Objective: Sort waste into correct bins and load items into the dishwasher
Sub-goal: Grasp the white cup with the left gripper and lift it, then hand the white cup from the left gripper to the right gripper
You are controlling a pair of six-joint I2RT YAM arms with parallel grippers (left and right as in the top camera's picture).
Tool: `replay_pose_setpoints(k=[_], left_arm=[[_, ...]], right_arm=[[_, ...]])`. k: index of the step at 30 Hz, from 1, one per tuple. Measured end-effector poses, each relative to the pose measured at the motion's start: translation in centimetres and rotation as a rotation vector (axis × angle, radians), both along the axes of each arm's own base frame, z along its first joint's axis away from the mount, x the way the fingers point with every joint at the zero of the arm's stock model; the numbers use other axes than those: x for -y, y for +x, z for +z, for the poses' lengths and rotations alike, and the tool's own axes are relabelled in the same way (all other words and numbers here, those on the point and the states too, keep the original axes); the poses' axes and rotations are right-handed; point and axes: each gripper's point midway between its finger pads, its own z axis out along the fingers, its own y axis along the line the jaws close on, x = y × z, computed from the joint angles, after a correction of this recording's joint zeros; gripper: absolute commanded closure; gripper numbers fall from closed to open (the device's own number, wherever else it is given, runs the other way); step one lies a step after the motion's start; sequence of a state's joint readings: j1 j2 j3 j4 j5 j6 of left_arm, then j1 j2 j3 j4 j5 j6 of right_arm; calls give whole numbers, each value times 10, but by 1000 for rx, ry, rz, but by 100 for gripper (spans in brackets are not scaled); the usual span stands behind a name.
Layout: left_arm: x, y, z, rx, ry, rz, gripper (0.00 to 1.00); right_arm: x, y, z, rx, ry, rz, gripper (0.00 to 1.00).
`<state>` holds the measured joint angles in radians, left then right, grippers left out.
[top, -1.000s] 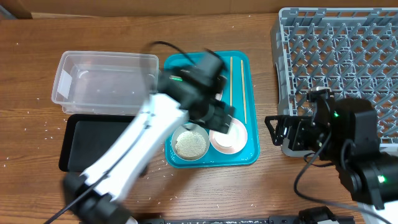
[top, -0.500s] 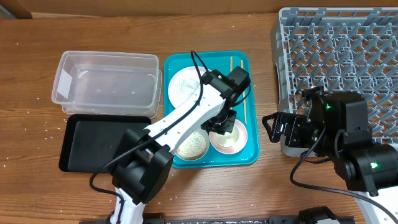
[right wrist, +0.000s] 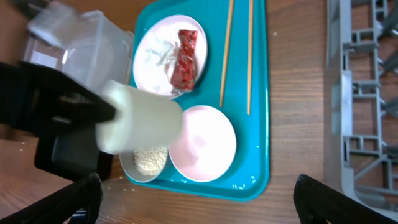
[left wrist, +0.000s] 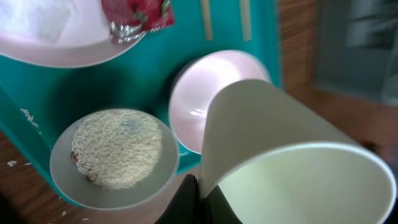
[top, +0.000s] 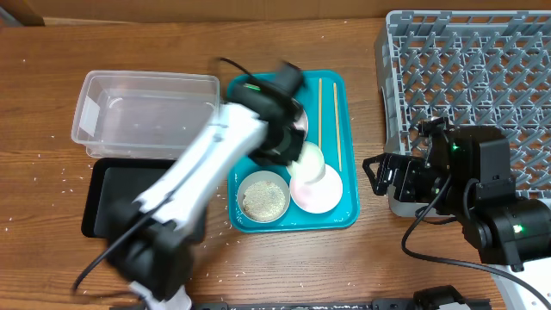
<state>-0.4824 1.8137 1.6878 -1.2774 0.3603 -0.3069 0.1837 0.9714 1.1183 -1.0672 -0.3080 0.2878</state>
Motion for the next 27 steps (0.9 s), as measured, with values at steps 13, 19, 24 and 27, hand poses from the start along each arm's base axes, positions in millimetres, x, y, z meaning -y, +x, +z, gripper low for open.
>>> replay_pose_setpoints(k=[13, 19, 24, 27], left_arm=[[-31, -39, 123, -37, -760, -175, 96], [-25, -40, 138, 35, -861, -236, 96], [-21, -39, 149, 74, -929, -258, 96], [-21, -40, 152, 77, -945, -259, 96]], right_arm=[[-87, -15, 89, 352, 344, 547, 0], [-110, -29, 98, 369, 417, 693, 0], [-121, -31, 95, 352, 442, 740, 5], [-125, -29, 101, 386, 448, 757, 7]])
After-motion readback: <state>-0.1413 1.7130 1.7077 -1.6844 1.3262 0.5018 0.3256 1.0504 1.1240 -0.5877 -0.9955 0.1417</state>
